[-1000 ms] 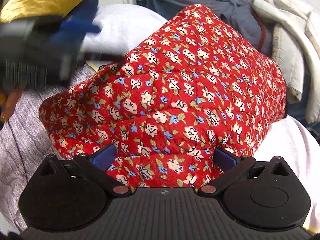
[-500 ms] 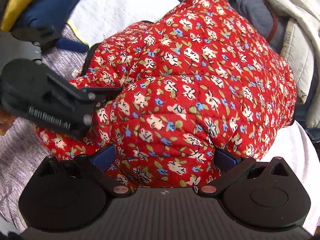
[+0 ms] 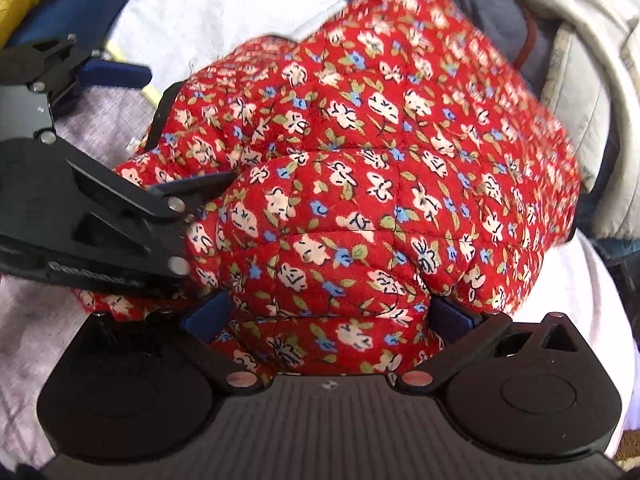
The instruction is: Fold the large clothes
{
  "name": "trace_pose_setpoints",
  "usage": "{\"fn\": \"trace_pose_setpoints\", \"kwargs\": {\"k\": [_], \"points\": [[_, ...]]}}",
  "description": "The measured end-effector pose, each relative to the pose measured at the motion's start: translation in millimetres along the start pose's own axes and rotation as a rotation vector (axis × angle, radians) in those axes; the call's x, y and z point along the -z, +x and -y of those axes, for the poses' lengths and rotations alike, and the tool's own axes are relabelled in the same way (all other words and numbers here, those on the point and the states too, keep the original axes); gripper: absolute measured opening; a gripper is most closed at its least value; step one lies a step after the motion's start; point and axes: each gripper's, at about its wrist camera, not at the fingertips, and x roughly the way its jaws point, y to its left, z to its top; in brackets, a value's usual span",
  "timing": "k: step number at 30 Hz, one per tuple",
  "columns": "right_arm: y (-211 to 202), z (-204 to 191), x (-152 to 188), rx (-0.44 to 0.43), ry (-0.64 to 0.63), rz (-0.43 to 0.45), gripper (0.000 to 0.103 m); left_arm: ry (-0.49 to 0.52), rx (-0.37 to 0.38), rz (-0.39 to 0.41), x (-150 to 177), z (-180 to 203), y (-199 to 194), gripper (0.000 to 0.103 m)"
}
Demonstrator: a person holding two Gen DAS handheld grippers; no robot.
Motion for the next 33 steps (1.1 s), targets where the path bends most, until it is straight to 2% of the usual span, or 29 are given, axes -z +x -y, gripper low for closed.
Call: {"fn": "trace_pose_setpoints", "kwargs": {"k": [2,4,8,11,13,15,17,20,22,24,26,28,33], "points": [[3.6,2.4,-1.2,-0.003,-0.004,-0.028,0.103,-0.007,0.004,-0.012,0.5,1.7,5.4,0.103],[10.3,2.5,-2.3,0.01,-0.008,-0.011,0.103,-0.026,-0.012,-0.018,5.2,4.4,16.5,0.103],[21.3,-8.4,-3.8,0.08,0.008,0.006,0.103,-0.035,-0.046,0.003,8.8,6.4,17.4,0.103],[0.6,-3.5,0.8,0.047,0.025,0.039,0.103,-0.12,0.03,0.044,7.1,-15.9,-2.7,0.103],[-20.2,10.5,13.3,-0.032,0.075,0.123,0.103,-0.252,0.12,0.055,6.8,-35.9,-17.9,0.103],[-41.1,26.1,27.7,-0.113,0.144,0.194,0.103,-0.383,0.207,0.029,6.7,-52.2,-34.1,0.103],[-60.7,46.5,47.6,-0.198,0.255,0.262,0.103,-0.454,0.258,0.025,9.2,-58.5,-52.8,0.103],[-72.1,79.3,81.7,-0.298,0.451,0.322,0.103,-0.413,0.264,0.062,13.8,-53.0,-79.0,0.103],[-66.7,103.7,104.2,-0.403,0.584,0.34,0.103,-0.391,0.263,0.081,16.6,-45.8,-89.2,0.103],[-53.5,119.0,124.2,-0.465,0.703,0.336,0.103,-0.397,0.267,0.092,19.4,-37.0,-91.7,0.103],[-39.8,126.8,139.1,-0.491,0.796,0.306,0.103,-0.367,0.25,0.093,18.9,-26.6,-90.0,0.103],[-37.0,130.1,141.9,-0.511,0.818,0.319,0.103,-0.344,0.227,0.098,17.0,-19.5,-89.7,0.103],[-52.4,124.3,121.1,-0.502,0.725,0.394,0.103,-0.343,0.223,0.101,11.5,-21.6,-97.6,0.103]]}}
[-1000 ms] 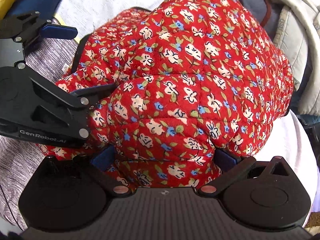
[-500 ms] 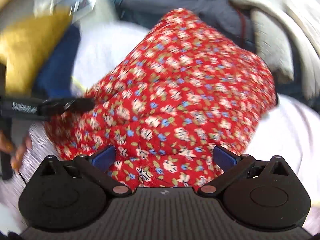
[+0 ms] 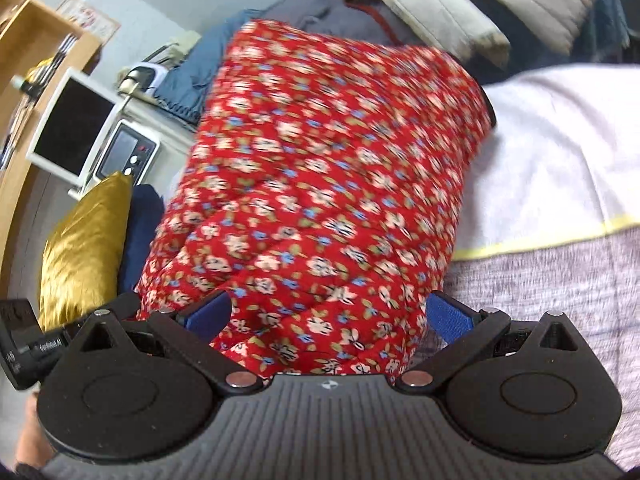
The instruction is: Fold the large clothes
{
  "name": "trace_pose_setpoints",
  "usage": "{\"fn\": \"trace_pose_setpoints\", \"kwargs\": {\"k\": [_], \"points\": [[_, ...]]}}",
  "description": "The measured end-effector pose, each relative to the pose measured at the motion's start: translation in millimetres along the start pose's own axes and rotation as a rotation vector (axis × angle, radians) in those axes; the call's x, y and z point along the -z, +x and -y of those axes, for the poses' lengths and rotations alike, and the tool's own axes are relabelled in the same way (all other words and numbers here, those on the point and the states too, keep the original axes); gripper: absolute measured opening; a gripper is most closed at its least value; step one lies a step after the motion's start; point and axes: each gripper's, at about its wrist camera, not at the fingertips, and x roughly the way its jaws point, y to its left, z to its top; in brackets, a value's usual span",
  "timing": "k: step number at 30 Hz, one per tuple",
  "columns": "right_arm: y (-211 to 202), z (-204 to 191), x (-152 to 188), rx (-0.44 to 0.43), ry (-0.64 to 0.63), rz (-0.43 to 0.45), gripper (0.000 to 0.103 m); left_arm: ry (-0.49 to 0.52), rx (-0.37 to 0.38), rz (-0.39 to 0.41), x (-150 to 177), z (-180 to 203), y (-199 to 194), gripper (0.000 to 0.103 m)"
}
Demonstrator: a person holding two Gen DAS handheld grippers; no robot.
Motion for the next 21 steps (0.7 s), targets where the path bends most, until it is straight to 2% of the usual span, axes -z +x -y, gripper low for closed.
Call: {"fn": "trace_pose_setpoints", "kwargs": {"k": [5,7,10,12,14,16,17,19,21], "points": [[-2.2,-19.3,-21.9,-0.003,-0.062,0.098,0.103,0.087,0.001,-0.014,-3.7,12.8,-9.4,0.103],[2.9,-22.5,-40.1,-0.024,-0.046,0.097,0.103,0.139,0.03,-0.029,-3.6,19.5,-12.7,0.103],[14.0,-41.6,-68.5,-0.063,-0.02,0.076,0.103,0.244,0.063,0.003,-1.8,41.5,-14.6,0.103],[34.7,-47.9,-87.6,0.016,0.001,0.062,0.102,0.315,0.065,-0.046,-0.8,57.8,1.9,0.103],[59.4,-55.1,-96.8,0.119,-0.026,-0.022,0.088,0.366,0.091,-0.081,2.8,70.5,17.4,0.103],[73.4,-69.3,-97.2,0.207,-0.1,-0.039,0.061,0.374,0.067,-0.082,7.3,74.7,25.7,0.103],[73.4,-81.4,-95.4,0.227,-0.16,-0.022,0.054,0.374,0.042,-0.081,8.2,74.5,25.4,0.103],[69.2,-111.3,-92.7,0.234,-0.28,0.027,0.04,0.355,0.024,-0.042,7.7,66.4,11.8,0.103],[64.3,-138.2,-91.2,0.195,-0.348,0.062,0.036,0.313,0.009,0.001,7.4,49.2,-12.2,0.103]]}}
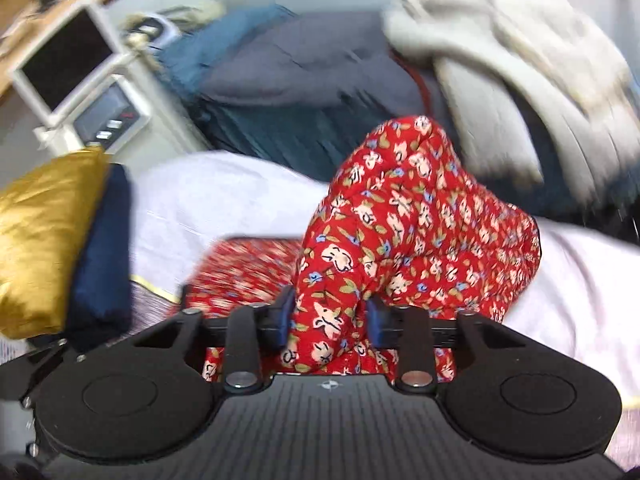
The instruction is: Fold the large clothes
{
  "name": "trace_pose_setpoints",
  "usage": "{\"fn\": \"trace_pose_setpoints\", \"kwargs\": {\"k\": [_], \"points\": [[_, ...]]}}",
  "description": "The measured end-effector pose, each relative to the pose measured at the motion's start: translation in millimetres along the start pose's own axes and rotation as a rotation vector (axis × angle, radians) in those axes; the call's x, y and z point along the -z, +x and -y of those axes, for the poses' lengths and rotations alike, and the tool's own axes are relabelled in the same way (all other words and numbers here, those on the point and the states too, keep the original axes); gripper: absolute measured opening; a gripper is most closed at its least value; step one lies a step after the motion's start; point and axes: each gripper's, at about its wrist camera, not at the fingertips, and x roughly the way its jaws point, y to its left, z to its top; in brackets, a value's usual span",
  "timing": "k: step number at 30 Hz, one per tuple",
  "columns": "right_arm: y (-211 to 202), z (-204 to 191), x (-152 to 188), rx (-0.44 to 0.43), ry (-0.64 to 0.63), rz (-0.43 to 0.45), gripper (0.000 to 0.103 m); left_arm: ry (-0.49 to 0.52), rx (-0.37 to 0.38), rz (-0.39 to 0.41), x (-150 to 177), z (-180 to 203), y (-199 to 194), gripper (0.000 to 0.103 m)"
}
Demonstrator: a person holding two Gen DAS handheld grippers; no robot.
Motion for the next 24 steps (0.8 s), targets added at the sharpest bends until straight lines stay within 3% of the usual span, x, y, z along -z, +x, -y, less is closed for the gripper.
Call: {"fn": "trace_pose_setpoints", "kwargs": {"k": [2,6,9,11,12,15,17,20,21,23,24], "points": [[-2.7,-27.6,-6.8,-0.044,-0.078,0.019,0.035,-0.042,-0.016,0.031,7.8,-17.5,-25.6,0.103],[29.4,-108.9,-11.7,-0.112,-0.311,-0.046,0.035,-0.116,-0.072,-0.036,34.9,-49.1,-58.5,0.103],[85.1,-155.5,-0.9,-0.191,-0.406,-0.202,0.035,-0.174,-0.1,-0.007,52.5,-64.9,-82.4,0.103],[132.9,-171.6,9.0,-0.18,-0.42,-0.334,0.035,-0.17,-0.089,0.008,53.4,-66.9,-85.2,0.103],[154.6,-177.3,13.6,-0.168,-0.429,-0.373,0.035,-0.157,-0.082,0.003,51.8,-65.3,-81.4,0.103],[185.0,-189.1,11.8,-0.12,-0.494,-0.371,0.04,-0.117,-0.043,0.002,45.9,-58.8,-51.0,0.103],[191.9,-190.7,4.6,-0.125,-0.511,-0.396,0.044,-0.103,-0.081,-0.045,44.8,-57.8,-16.2,0.103],[189.7,-192.4,6.4,-0.175,-0.607,-0.426,0.059,-0.147,-0.05,-0.107,52.6,-66.9,26.9,0.103],[183.1,-189.2,6.7,-0.201,-0.623,-0.406,0.065,-0.183,-0.044,-0.117,55.9,-73.1,35.4,0.103],[159.8,-178.7,11.5,-0.193,-0.634,-0.339,0.066,-0.278,0.02,-0.136,60.2,-84.9,48.0,0.103],[143.7,-172.9,6.3,-0.185,-0.623,-0.279,0.065,-0.271,0.035,-0.137,61.9,-85.3,52.5,0.103]]}}
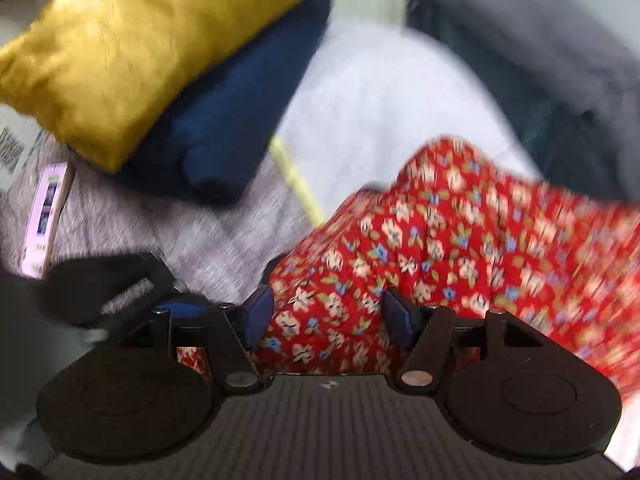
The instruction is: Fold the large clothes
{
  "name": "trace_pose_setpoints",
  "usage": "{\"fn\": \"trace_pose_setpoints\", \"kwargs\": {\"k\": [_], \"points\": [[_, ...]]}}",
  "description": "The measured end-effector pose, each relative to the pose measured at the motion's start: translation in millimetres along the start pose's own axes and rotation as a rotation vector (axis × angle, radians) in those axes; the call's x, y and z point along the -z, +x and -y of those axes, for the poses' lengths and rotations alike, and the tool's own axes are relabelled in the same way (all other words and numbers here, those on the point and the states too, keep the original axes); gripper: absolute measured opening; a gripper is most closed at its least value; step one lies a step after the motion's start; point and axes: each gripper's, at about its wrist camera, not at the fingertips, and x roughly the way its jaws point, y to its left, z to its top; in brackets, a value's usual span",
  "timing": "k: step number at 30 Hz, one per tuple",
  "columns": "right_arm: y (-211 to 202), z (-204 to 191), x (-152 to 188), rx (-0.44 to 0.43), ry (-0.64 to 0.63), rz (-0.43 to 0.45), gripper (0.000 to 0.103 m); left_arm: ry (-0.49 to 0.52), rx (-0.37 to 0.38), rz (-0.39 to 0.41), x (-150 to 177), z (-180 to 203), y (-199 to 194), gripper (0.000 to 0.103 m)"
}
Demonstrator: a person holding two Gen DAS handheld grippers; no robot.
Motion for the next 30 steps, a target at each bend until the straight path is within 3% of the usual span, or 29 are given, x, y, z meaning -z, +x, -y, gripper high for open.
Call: {"fn": "trace_pose_setpoints", "kwargs": {"k": [2,3,5,8,10,12,14,15,18,21,26,30], "points": [[-40.4,7.8,16.6,0.035,0.048,0.149,0.071,0.063,-0.003,-0.011,4.4,4.4,7.4,0.103],[-64.5,16.4,29.5,0.079,0.101,0.228,0.082,0.061,0.016,-0.02,6.1,5.4,11.0,0.103],[-94.6,31.0,56.3,0.155,0.164,0.253,0.085,0.072,0.028,-0.023,7.4,9.5,13.4,0.103],[-103.7,50.6,94.2,0.178,0.19,0.148,0.081,0.147,-0.017,0.004,5.9,16.8,5.8,0.103],[-85.3,61.6,109.9,0.168,0.188,0.062,0.072,0.215,-0.061,0.016,8.8,25.8,-2.9,0.103],[-66.4,64.4,115.8,0.108,0.182,0.082,0.077,0.279,-0.118,0.015,12.0,32.1,-10.2,0.103],[-48.1,60.1,108.1,0.089,0.176,0.072,0.09,0.314,-0.164,0.008,15.7,28.1,-11.3,0.103],[-30.1,54.8,97.6,0.062,0.155,0.015,0.103,0.31,-0.159,0.0,17.2,22.0,-10.4,0.103],[24.7,35.7,70.2,0.123,0.052,-0.189,0.103,0.277,-0.173,-0.052,19.1,6.7,1.3,0.103],[43.3,35.8,47.4,0.115,0.058,-0.184,0.103,0.242,-0.209,0.024,13.6,-7.5,-0.3,0.103],[70.9,31.4,33.4,0.15,0.055,-0.267,0.103,0.17,-0.165,-0.012,12.0,-26.4,6.7,0.103],[81.2,32.0,27.2,0.188,0.067,-0.278,0.103,0.185,-0.212,-0.004,-0.4,-11.8,12.5,0.103]]}}
